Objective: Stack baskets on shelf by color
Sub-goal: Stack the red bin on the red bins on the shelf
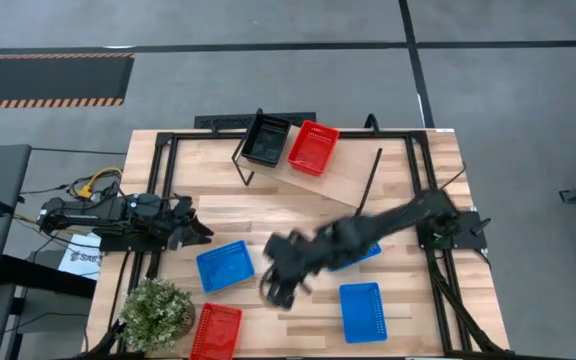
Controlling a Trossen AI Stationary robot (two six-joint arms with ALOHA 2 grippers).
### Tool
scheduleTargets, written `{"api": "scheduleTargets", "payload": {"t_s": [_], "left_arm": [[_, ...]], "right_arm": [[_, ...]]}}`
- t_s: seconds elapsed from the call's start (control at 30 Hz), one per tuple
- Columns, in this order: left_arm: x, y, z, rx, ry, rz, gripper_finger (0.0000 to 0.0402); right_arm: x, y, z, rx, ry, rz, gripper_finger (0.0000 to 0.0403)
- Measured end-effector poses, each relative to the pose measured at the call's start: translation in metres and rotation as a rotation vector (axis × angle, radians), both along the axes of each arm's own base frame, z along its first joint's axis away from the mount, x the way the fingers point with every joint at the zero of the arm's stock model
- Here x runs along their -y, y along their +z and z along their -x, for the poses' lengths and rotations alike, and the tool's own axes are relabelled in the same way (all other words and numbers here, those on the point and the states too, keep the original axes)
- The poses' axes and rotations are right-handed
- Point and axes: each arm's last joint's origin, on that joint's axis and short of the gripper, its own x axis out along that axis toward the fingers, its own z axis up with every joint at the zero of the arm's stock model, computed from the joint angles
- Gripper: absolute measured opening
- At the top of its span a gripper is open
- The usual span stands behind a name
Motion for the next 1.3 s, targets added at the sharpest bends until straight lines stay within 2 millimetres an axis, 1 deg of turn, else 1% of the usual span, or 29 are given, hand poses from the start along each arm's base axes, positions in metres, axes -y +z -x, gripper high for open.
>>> {"api": "scheduleTargets", "payload": {"t_s": [0.07,0.13,0.2,0.27,0.4,0.53,0.6,0.83,1.03,1.1,1.3], "left_arm": [[0.001,0.0,0.0,0.002,-0.026,-0.008,0.0225],[0.001,0.0,0.0,0.007,-0.043,-0.019,0.0225],[0.001,0.0,0.0,0.011,-0.048,-0.033,0.0225],[0.001,0.0,0.0,0.015,-0.05,-0.044,0.0225],[0.001,0.0,0.0,0.013,-0.037,-0.051,0.0225],[0.001,0.0,0.0,0.011,-0.037,-0.051,0.0225],[0.001,0.0,0.0,0.012,-0.037,-0.051,0.0225],[0.001,0.0,0.001,0.006,-0.036,-0.048,0.0225],[0.001,0.0,0.001,0.005,-0.036,-0.046,0.0225],[0.001,0.0,0.001,0.005,-0.035,-0.046,0.0225],[0.001,0.0,0.001,0.003,-0.033,-0.042,0.0225]], "right_arm": [[-0.018,-0.021,-0.018,0.028,0.009,-0.024,0.0178],[-0.03,-0.045,-0.038,0.052,0.021,-0.04,0.0193],[-0.038,-0.069,-0.055,0.074,0.039,-0.056,0.0208],[-0.039,-0.092,-0.073,0.095,0.039,-0.071,0.0221],[-0.032,-0.131,-0.095,0.082,0.05,-0.085,0.0232],[-0.025,-0.165,-0.108,0.031,0.071,-0.093,0.0227],[-0.025,-0.176,-0.109,-0.008,0.09,-0.101,0.0225],[-0.037,-0.21,-0.112,-0.054,0.13,-0.107,0.0222],[-0.04,-0.214,-0.111,-0.059,0.134,-0.103,0.0221],[-0.038,-0.217,-0.112,-0.067,0.129,-0.099,0.0217],[-0.038,-0.215,-0.112,-0.053,0.116,-0.085,0.0198]]}}
